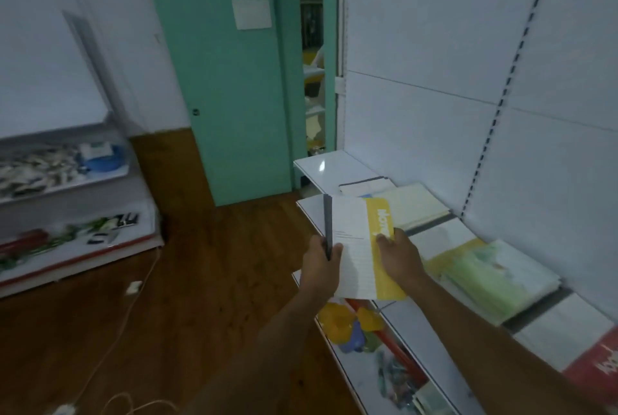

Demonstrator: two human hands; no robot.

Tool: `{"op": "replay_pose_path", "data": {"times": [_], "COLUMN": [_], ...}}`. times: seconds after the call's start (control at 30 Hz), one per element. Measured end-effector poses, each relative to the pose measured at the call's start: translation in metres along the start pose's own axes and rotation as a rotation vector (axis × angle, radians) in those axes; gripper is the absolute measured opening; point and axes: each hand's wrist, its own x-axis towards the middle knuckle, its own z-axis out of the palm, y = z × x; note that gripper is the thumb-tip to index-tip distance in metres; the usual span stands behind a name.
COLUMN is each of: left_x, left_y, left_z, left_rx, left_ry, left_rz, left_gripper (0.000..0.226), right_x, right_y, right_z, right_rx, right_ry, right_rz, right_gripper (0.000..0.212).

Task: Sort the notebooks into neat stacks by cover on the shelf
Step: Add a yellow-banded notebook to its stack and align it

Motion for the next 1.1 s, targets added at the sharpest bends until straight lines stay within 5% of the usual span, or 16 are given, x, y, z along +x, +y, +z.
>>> {"op": "replay_pose_path", "data": {"times": [0.57,0.83,1.1], "left_x": [0.099,0.198,0.296], "left_y": [-0.099,-0.079,-0.056], "left_z": [-0.118,-0.118,-0.091], "left_rx": [-0.062,-0.08,-0.162], "left_ry": [0.262,0.322,0.214], "left_rz": [-0.296,-0.259,-0.195], "left_gripper": [0.02,0.022,0.023], "right_x": [0.083,0.182,0.266], "right_y": [-0.09,-0.13,-0.142], "right_z": [0.198,0.213,0.202], "right_rx": [-0.064,-0.002,0.027], "right_ry": [-0.336,-0.355,-0.232], "right_rz": [-0.215,-0.273,-0.185], "right_gripper": [0.015,0.016,0.028]}}
